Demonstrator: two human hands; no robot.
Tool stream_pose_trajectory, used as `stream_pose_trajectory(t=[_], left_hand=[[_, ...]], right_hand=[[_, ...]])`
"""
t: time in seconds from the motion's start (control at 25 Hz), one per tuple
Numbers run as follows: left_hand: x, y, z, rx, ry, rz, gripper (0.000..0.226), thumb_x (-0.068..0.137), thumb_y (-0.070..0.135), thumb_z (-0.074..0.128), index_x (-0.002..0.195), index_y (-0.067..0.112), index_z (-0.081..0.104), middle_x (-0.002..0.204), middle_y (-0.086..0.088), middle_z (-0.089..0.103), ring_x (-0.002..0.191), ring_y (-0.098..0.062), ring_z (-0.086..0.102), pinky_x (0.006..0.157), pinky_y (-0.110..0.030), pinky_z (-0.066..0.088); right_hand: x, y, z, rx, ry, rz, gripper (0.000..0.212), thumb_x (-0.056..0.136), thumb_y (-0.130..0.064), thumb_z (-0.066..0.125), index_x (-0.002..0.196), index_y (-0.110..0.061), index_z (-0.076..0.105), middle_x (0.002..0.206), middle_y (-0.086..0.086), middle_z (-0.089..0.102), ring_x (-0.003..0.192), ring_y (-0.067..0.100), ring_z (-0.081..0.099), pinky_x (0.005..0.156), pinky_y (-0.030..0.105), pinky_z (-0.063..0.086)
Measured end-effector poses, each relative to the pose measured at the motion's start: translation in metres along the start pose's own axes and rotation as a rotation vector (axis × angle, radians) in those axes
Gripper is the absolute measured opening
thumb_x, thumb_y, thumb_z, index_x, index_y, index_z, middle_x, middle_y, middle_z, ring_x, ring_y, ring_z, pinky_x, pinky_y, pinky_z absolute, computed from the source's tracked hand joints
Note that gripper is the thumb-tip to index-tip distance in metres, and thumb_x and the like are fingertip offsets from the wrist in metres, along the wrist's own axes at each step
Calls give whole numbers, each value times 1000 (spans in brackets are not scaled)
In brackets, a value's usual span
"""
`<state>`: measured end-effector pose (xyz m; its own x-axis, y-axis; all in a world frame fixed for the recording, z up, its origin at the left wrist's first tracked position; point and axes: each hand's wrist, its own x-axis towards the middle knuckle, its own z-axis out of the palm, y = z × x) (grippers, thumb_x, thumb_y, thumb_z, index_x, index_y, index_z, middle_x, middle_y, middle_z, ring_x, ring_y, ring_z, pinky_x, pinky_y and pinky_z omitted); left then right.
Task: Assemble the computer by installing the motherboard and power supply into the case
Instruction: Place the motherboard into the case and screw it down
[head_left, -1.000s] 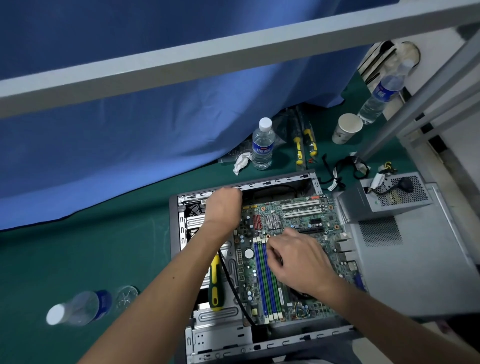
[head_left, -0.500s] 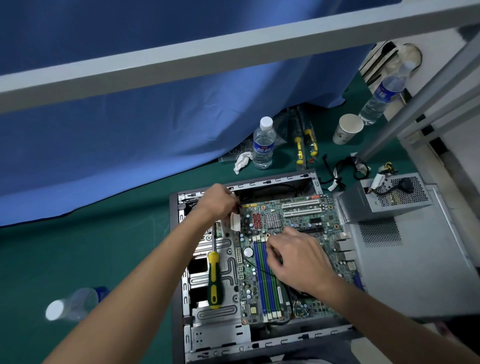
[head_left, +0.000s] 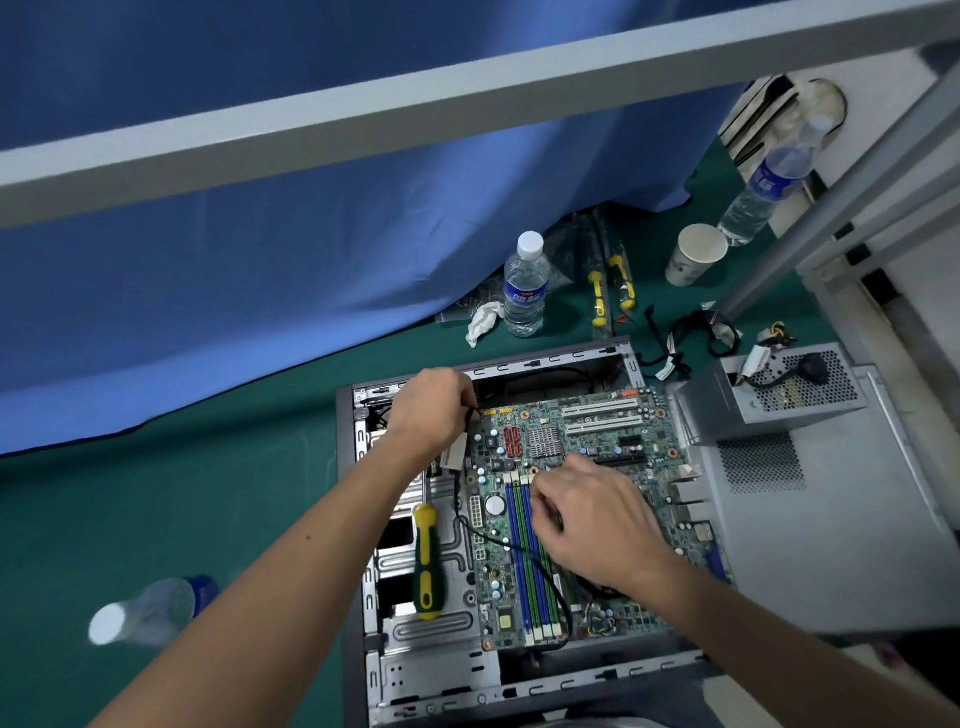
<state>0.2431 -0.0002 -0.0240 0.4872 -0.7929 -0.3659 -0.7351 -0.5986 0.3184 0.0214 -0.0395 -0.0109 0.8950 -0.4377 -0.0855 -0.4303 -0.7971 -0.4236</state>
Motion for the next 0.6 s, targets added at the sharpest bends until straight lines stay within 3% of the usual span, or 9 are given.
stream_pose_trajectory(t=[0.16,0.36,0.6], left_hand=[[-1,0,9,11,16,-36,15,90,9,65,93,20,73,100,-2,72,91,-24,66,73,-36,55],[-4,9,17,134,69,-21,22,89,0,61,100,17,70,107,-6,64,91,-30,66,69,-36,52],[-6,0,14,196,11,150,22,92,6,53,106,19,65,107,-2,57,81,-28,64,62,-33,49]], right_hand=[[-1,-2,1,2,-12,4,13,86,-26,57,74,-22,63,63,-13,51,60,7,48,51,30,55],[-1,0,2,-9,-41,13,16,89,-27,53,77,-22,63,66,-11,55,65,10,54,68,38,60],[-1,0,2,-15,-58,27,25,91,-31,42,81,-22,63,69,-9,59,68,10,54,69,38,59]])
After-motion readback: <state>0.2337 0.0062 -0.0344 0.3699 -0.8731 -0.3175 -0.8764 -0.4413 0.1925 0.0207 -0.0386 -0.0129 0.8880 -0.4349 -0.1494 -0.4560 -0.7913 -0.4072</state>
